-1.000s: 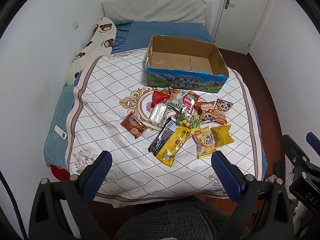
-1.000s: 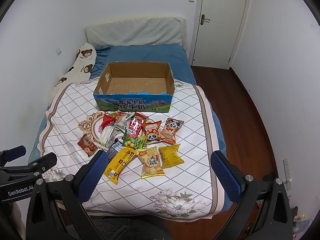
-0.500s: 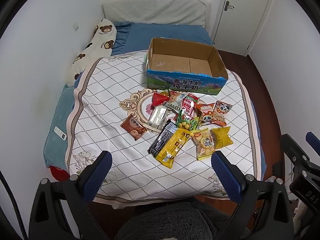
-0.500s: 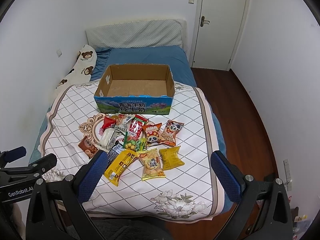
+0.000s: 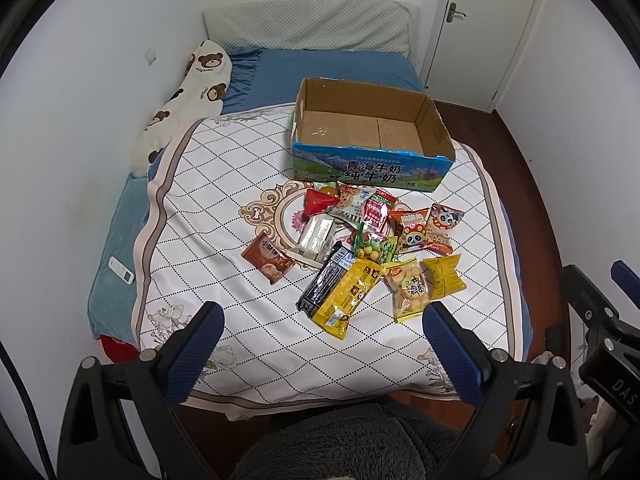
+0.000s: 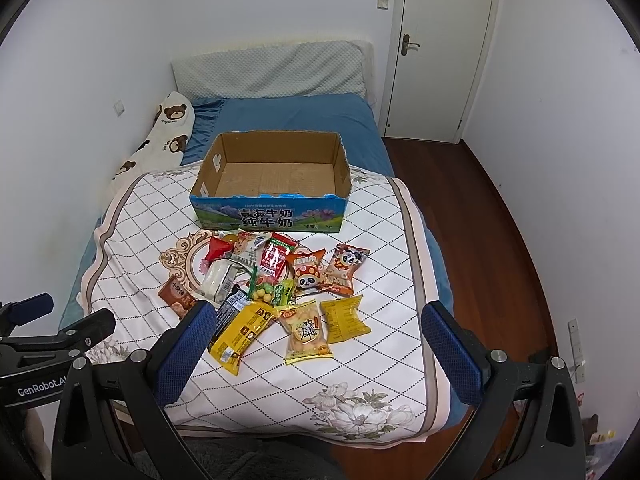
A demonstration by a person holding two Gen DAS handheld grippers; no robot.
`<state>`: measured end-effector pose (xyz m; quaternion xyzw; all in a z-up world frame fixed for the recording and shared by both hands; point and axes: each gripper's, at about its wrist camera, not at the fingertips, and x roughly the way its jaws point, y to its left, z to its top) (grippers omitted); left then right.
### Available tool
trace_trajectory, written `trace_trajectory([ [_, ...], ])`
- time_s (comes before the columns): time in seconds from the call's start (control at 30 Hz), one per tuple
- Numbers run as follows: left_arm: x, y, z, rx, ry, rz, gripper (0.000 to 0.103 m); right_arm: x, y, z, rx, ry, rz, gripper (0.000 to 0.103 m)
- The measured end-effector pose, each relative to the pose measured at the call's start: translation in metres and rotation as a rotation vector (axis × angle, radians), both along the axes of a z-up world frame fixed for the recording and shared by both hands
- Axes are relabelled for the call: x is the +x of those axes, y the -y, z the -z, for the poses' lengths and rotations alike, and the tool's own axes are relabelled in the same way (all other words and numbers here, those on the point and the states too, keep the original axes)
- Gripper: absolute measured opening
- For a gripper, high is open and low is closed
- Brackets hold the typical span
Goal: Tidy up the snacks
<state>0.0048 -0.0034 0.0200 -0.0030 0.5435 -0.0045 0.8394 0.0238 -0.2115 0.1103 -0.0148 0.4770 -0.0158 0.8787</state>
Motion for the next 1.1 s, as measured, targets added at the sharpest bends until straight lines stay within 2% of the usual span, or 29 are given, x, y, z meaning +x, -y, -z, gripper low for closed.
trace_trajectory([
  [0.5, 0.001, 0.000, 0.001, 0.001, -0.001, 0.002, 0.102, 0.003, -0.002, 0.002, 0.013, -0.007, 0.001, 0.103],
  [0.6, 0.012, -0.003, 0.008, 0.014, 0.019, 0.003, 0.102, 0.008, -0.003, 0.007, 0.023, -0.023, 0.003, 0.103],
  [0.67, 0.027, -0.005, 0.022, 0.052, 0.022, 0.028, 0.102, 0.015, -0.002, 0.017, 0.028, -0.039, 0.005, 0.103],
  [0.73, 0.046, -0.003, 0.045, 0.121, 0.027, 0.070, 0.102, 0.025, 0.000, 0.034, 0.037, -0.066, 0.008, 0.103],
  [0.8, 0.063, -0.001, 0.071, 0.153, 0.012, 0.138, 0.102, 0.039, 0.004, 0.062, 0.043, -0.116, 0.014, 0.103],
  [0.87, 0.080, 0.009, 0.108, 0.208, -0.043, 0.235, 0.102, 0.054, 0.010, 0.095, 0.054, -0.170, 0.019, 0.103],
  [0.93, 0.095, 0.021, 0.152, 0.263, -0.107, 0.326, 0.102, 0.067, 0.016, 0.132, 0.053, -0.231, 0.029, 0.103],
  [0.97, 0.102, 0.029, 0.181, 0.264, -0.162, 0.386, 0.102, 0.073, 0.019, 0.151, 0.062, -0.260, 0.032, 0.102],
  [1.1, 0.123, 0.049, 0.271, 0.253, -0.337, 0.492, 0.102, 0.090, 0.032, 0.226, 0.088, -0.386, 0.050, 0.100],
])
